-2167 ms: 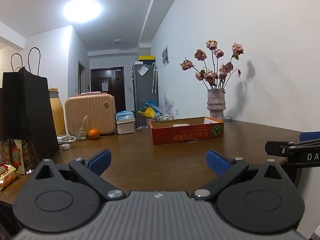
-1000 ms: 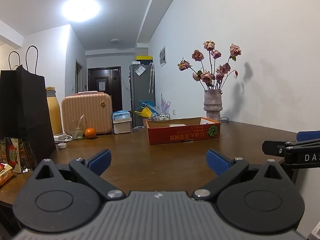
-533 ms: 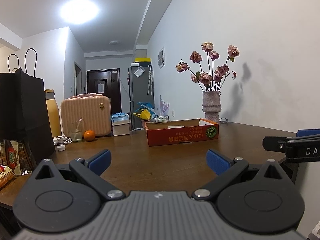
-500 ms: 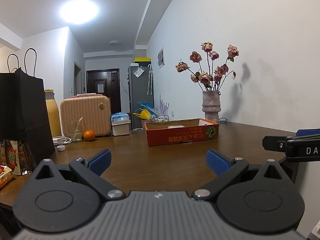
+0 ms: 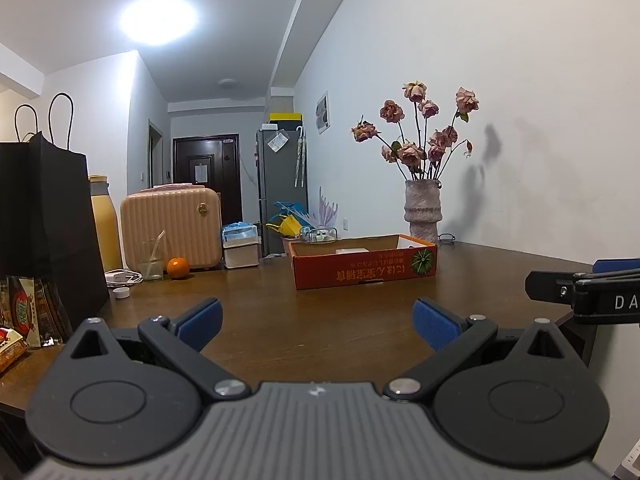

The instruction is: Organize rigid objects

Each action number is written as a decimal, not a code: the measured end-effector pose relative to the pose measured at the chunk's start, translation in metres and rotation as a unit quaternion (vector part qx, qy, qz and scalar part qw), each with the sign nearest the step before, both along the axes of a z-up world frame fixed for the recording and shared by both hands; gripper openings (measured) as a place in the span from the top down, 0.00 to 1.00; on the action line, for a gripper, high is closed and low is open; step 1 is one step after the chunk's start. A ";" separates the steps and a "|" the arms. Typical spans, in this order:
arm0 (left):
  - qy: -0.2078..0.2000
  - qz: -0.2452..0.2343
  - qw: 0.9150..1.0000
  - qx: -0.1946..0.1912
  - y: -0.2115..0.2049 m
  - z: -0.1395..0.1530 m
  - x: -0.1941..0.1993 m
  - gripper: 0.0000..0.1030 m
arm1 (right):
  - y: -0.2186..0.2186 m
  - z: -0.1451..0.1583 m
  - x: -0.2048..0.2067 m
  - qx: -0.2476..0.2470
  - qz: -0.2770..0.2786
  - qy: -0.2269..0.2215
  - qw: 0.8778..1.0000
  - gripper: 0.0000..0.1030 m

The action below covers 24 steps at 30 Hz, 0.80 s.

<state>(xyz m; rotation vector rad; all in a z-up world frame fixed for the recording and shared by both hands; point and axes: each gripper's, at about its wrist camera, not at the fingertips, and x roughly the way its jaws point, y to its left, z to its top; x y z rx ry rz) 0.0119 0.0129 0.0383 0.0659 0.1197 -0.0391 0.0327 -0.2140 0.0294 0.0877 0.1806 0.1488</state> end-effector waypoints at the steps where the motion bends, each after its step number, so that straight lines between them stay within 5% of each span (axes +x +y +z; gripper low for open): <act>1: -0.001 0.000 1.000 0.001 0.000 0.000 0.000 0.00 | 0.000 0.000 0.000 0.000 0.000 0.000 1.000 0.00; 24: 0.000 -0.002 1.000 0.002 -0.002 0.003 0.000 0.00 | -0.001 -0.002 0.002 0.002 -0.001 0.002 1.000 0.00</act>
